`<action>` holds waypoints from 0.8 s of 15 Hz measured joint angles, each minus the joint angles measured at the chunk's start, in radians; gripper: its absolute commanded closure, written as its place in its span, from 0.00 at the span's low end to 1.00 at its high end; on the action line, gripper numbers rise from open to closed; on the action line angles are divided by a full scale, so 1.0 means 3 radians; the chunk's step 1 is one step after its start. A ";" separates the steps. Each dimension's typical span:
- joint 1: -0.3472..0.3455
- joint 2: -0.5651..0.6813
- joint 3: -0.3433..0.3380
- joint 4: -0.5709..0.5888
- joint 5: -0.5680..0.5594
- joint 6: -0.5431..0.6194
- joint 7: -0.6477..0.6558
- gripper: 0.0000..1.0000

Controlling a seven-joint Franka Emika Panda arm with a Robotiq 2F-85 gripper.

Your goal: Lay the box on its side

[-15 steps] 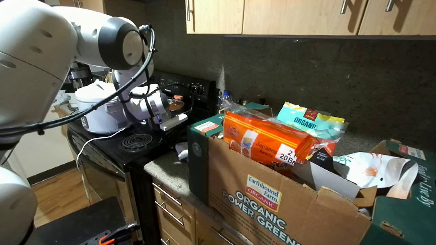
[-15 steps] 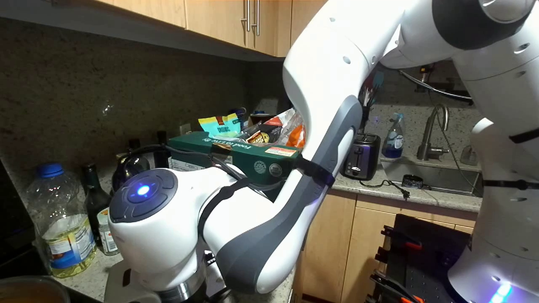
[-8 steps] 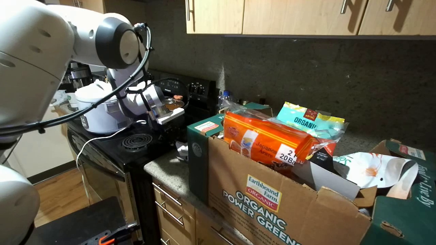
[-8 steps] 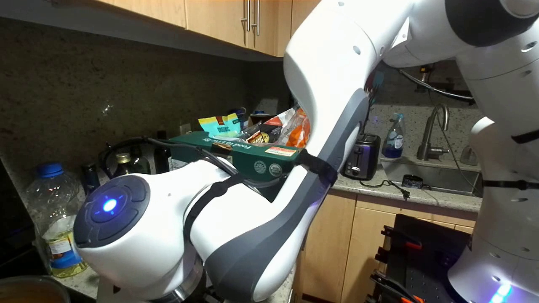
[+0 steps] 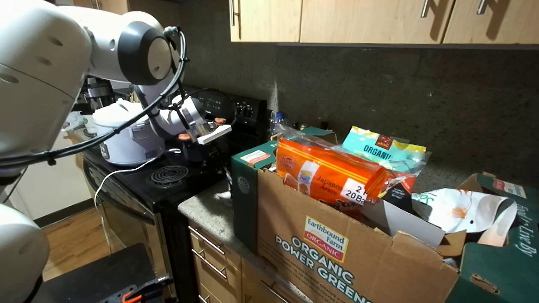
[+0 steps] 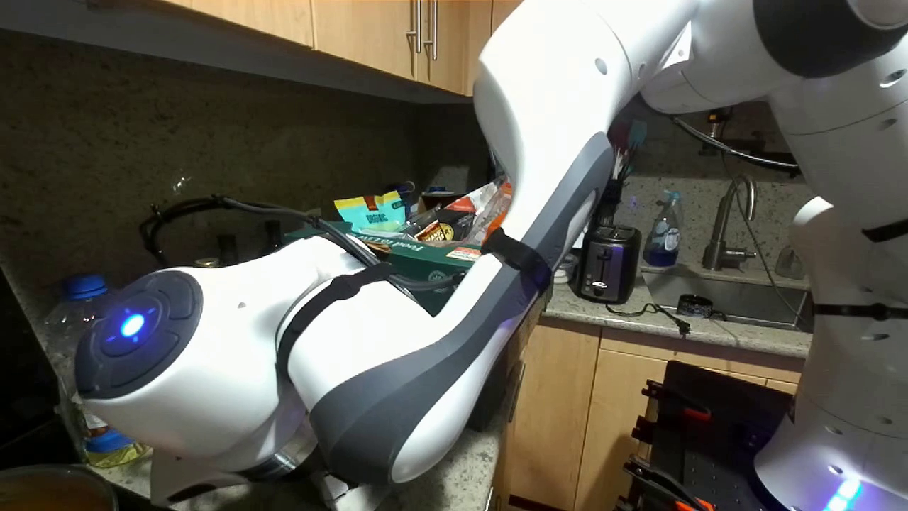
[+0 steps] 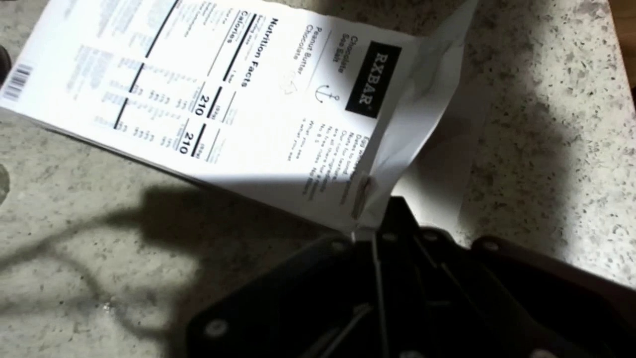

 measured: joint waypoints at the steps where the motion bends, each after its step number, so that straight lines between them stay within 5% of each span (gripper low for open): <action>1: -0.0018 0.0001 -0.0001 0.0019 -0.0003 -0.0025 -0.0005 1.00; 12: -0.0250 0.0132 0.0002 0.0120 -0.0003 -0.0018 -0.0025 1.00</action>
